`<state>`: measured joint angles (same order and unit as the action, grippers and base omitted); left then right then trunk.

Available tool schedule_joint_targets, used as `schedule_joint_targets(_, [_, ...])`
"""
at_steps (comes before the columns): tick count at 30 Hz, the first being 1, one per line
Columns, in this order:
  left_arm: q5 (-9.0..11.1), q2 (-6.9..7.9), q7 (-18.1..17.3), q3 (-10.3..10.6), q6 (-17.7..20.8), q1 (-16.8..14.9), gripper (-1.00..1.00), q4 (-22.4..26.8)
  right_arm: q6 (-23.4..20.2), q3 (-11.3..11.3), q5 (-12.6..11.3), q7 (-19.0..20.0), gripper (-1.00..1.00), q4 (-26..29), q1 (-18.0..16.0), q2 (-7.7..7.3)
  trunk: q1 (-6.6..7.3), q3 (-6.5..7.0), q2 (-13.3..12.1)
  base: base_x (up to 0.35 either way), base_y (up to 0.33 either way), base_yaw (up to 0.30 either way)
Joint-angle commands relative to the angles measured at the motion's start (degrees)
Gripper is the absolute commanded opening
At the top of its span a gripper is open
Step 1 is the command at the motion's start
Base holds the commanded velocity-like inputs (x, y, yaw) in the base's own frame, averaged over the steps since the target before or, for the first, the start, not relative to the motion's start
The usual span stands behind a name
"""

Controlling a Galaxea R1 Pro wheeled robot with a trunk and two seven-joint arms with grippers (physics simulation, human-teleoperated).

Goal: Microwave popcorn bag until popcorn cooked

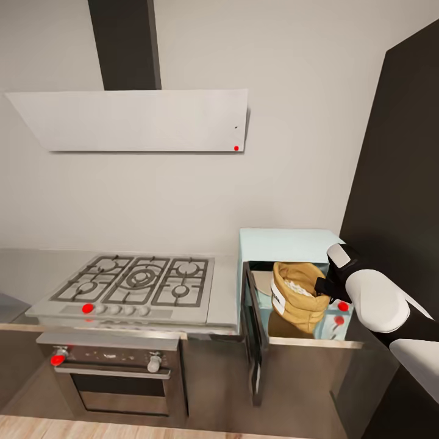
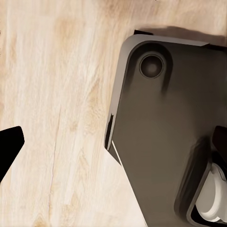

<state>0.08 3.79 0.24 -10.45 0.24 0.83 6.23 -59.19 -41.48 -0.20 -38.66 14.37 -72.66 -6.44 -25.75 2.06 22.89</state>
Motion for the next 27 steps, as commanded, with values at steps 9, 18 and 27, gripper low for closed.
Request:
schedule_joint_targets(9, [0.0, -0.02, 0.0, -0.2, 0.2, 0.0, 1.00, 0.1, -0.1, -0.3, -0.1, -0.3, -1.00, 0.0, 0.0, 0.02, -0.03, -0.01, 0.0, 0.122, 0.001, 0.000])
schedule_joint_targets(18, [0.0, -0.03, 0.0, -0.2, 0.0, 0.0, 1.00, 0.1, -0.2, -0.3, -0.1, -0.3, -1.00, 0.0, 0.0, 0.02, -0.03, -0.01, 0.0, 0.122, 0.000, 0.000])
schedule_joint_targets(27, [0.0, -0.05, 0.0, -0.2, 0.0, 0.0, 1.00, 0.1, -0.2, -0.3, -0.1, -0.3, -1.00, 0.0, 0.0, 0.02, -0.03, -0.01, 0.0, 0.005, 0.000, 0.000])
